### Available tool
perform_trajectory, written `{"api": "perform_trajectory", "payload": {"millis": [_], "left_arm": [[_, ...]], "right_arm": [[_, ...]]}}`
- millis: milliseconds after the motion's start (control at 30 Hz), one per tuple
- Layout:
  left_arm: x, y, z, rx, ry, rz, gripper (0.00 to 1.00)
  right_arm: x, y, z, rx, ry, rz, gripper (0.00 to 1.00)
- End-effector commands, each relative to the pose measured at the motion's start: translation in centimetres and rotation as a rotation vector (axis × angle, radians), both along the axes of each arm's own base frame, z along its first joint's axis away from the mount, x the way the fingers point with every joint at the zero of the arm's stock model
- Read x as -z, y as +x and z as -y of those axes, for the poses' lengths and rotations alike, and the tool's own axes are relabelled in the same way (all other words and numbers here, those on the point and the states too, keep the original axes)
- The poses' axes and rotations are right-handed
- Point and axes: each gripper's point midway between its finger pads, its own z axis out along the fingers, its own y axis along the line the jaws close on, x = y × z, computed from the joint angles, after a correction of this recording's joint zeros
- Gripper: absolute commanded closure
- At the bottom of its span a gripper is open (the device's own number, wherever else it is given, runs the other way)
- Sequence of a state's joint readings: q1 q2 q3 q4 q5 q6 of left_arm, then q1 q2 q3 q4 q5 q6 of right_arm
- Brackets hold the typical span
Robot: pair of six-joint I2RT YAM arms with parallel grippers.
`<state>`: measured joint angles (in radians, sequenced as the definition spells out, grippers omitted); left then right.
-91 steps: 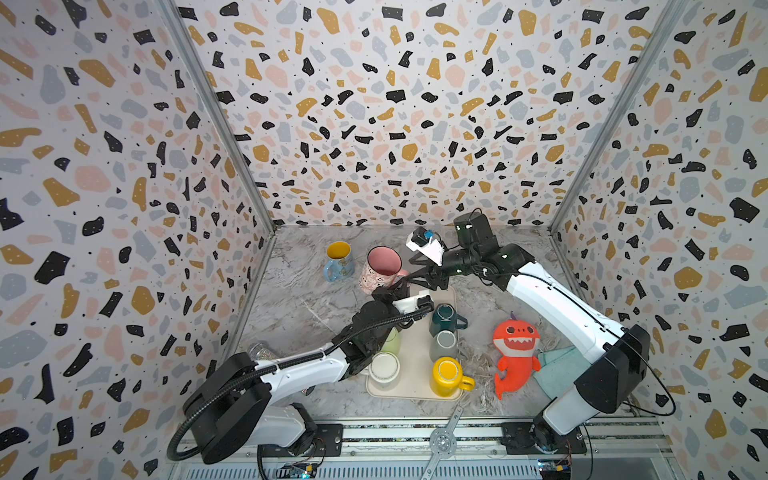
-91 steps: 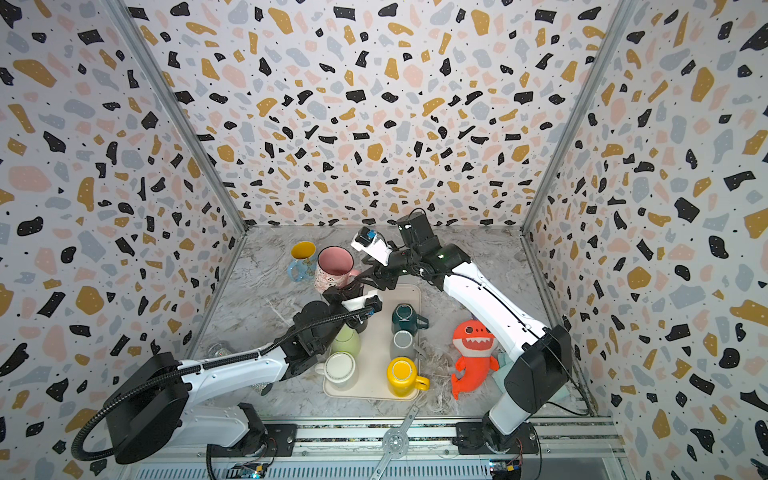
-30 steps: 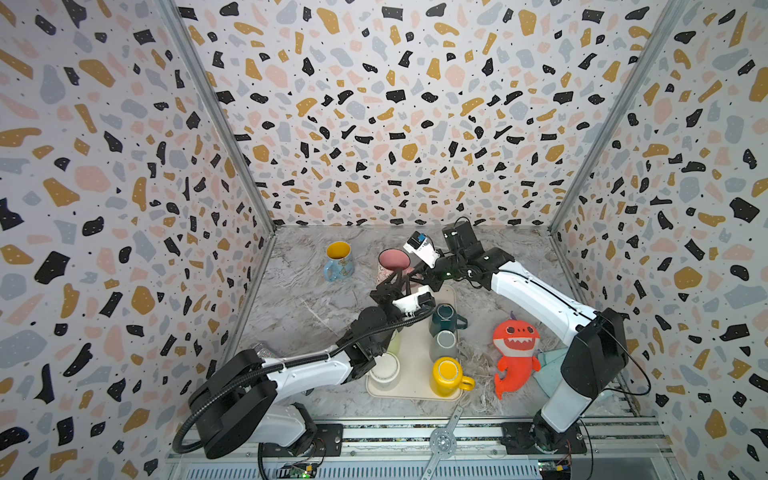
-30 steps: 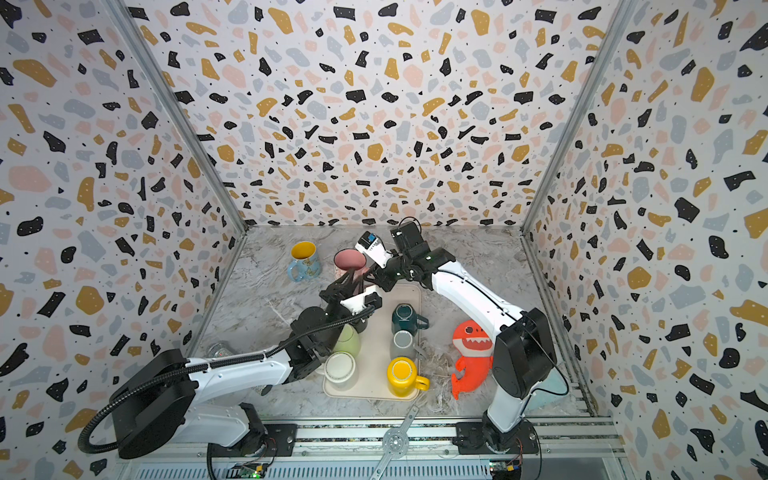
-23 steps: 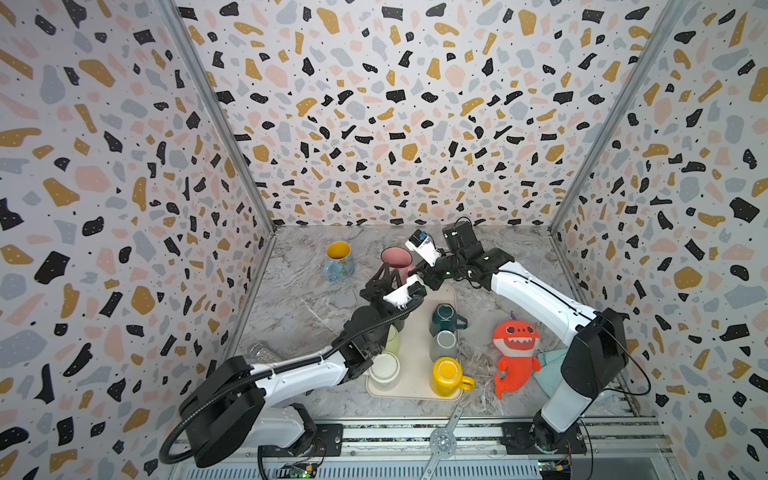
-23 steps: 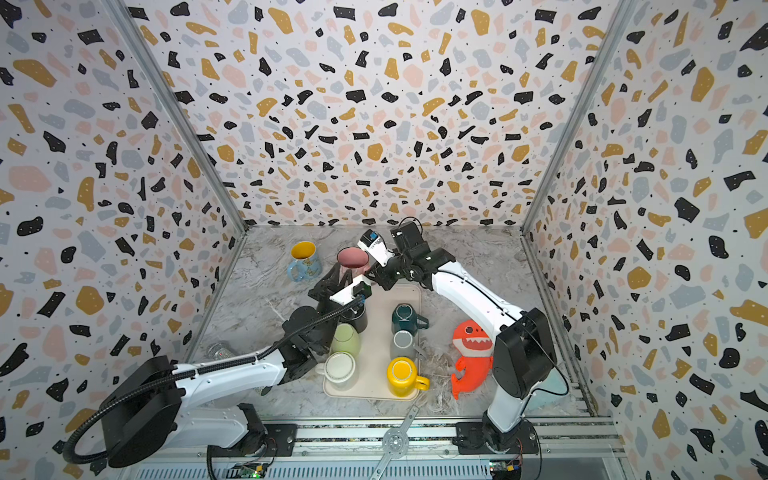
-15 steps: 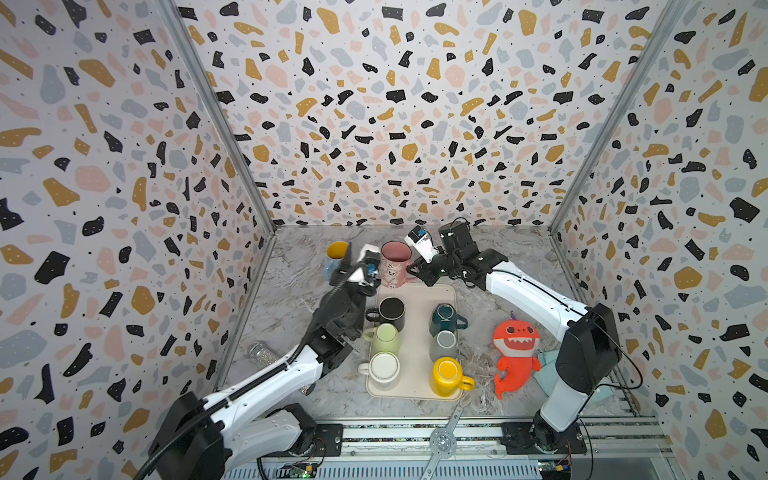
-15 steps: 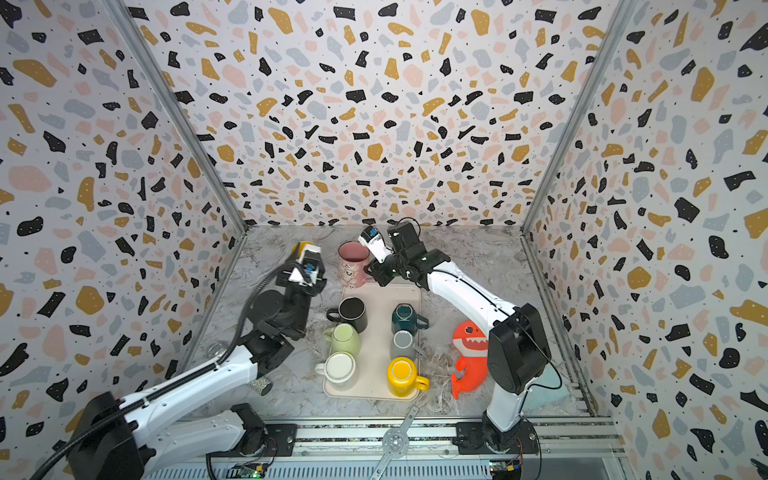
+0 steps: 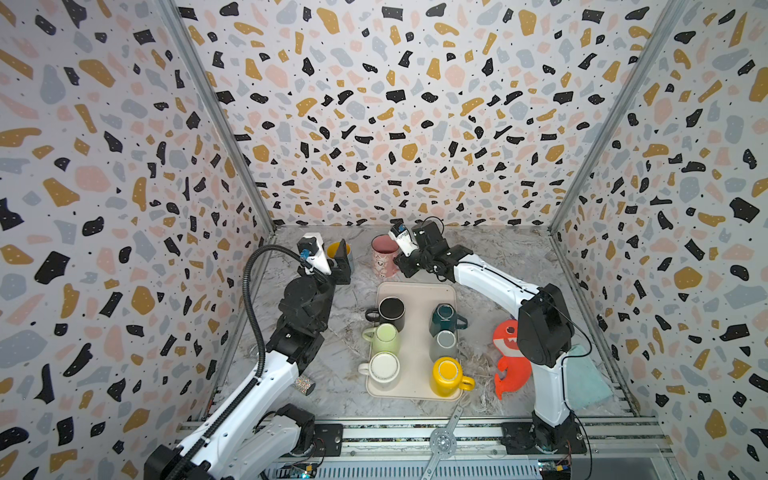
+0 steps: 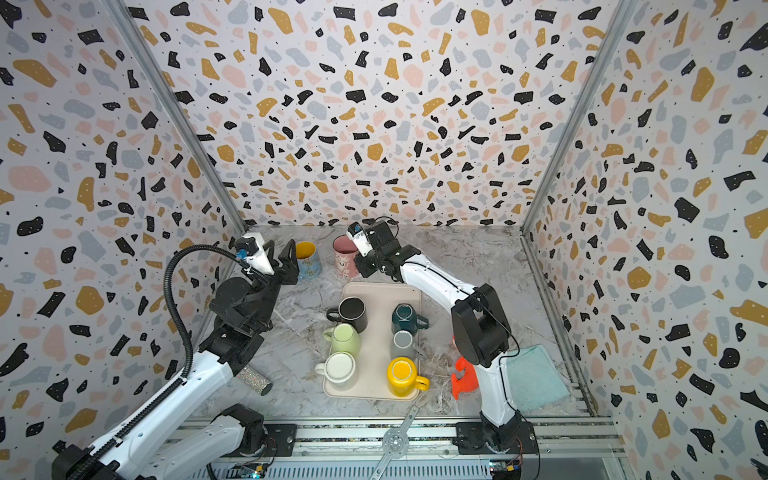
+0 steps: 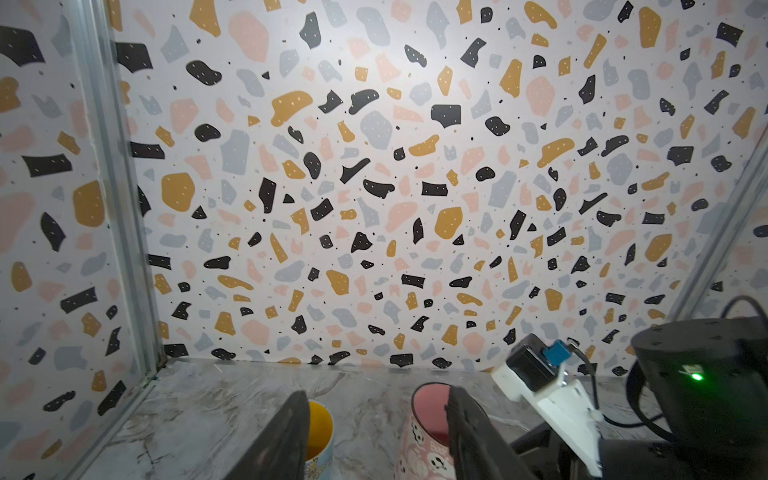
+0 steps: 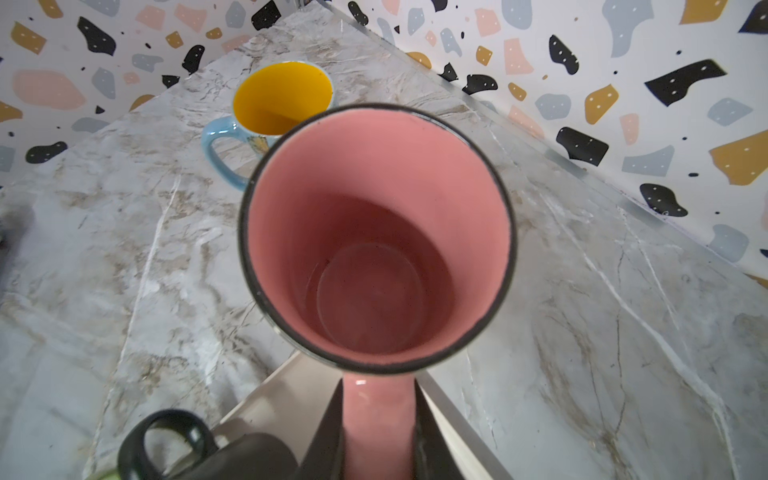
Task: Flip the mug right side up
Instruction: 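Open the left gripper and draw it back while the right gripper lifts the mug, then carry the pink mug with the right gripper beside the blue butterfly mug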
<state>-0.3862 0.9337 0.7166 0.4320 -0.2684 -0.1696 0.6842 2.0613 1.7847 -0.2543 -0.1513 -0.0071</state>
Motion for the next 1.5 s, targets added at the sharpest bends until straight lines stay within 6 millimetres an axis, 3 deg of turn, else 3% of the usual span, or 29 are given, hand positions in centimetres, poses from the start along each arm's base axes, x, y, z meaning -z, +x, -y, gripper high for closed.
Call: {"api": "perform_trajectory", "payload": {"millis": [0,667,1400,1467], "left_arm": [[-1.8,-0.1,0.2,0.052,-0.08,0.018,0.45],[-0.5,0.6,-0.6,0.072,-0.106,-0.016,0.45],[0.0,0.0,-2.2,0.01,-0.113,-0.005,0.45],[0.0,0.0,-2.2,0.008,-0.113,-0.005,0.45]], "right_arm": [[-8.3,1.9,-1.7,0.023,0.146,0.197,1.0],[-3.4,3.7,-6.6,0.013,0.103,0.177,1.0],[0.8,4.3,-7.1,0.054,0.066,0.126,1.0],[1.2,4.2,-7.3,0.05,0.068,0.117,0.95]]}}
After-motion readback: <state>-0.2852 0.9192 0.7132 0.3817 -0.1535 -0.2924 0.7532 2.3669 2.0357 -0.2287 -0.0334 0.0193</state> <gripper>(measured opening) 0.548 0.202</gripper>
